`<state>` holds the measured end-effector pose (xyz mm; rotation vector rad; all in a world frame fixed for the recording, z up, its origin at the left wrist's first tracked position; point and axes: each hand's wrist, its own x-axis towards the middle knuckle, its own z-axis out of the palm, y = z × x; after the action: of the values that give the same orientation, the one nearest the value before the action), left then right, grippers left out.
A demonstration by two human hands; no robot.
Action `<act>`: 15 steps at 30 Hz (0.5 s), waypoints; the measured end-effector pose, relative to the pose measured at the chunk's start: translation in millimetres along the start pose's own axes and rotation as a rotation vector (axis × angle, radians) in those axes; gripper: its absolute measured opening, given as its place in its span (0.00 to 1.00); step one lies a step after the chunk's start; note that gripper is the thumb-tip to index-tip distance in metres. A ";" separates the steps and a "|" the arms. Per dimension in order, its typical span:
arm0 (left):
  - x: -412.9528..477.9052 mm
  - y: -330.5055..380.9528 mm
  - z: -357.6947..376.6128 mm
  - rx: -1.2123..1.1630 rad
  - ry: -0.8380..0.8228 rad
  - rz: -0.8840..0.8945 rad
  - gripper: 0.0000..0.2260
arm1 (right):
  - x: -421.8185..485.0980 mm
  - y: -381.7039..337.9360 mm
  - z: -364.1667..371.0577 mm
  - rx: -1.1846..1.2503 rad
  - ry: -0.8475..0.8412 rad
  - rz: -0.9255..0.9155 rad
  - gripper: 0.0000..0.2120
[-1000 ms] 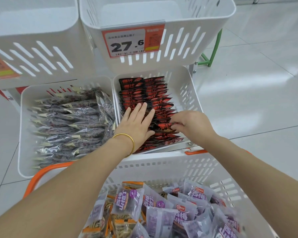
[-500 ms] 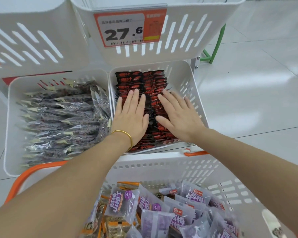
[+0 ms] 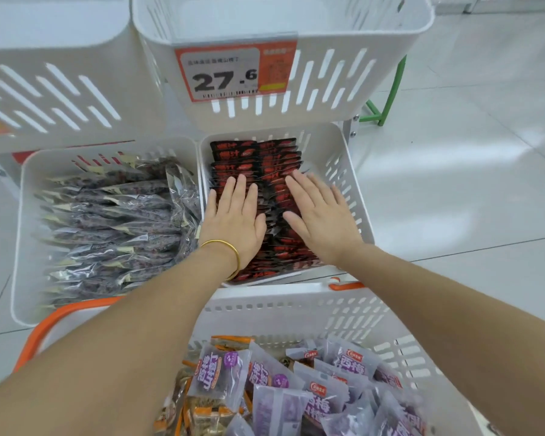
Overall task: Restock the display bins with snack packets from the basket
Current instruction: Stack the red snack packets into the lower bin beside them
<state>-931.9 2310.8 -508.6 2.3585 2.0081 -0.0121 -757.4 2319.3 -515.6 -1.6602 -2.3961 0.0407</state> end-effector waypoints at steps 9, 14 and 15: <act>-112.6 -14.6 -59.7 -0.215 0.057 0.038 0.24 | -90.0 -49.1 -70.9 0.724 0.467 0.561 0.18; -187.3 -38.6 -57.6 -0.075 -0.032 -0.007 0.23 | -156.0 -118.7 -63.3 0.760 0.372 0.402 0.16; -199.6 -46.9 -54.5 -0.033 -0.063 -0.029 0.23 | -171.0 -126.2 -57.2 0.744 0.305 0.382 0.17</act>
<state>-1011.3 2123.4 -448.6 2.2797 1.9982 -0.0531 -805.1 2109.4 -469.7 -1.5590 -1.5289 0.6097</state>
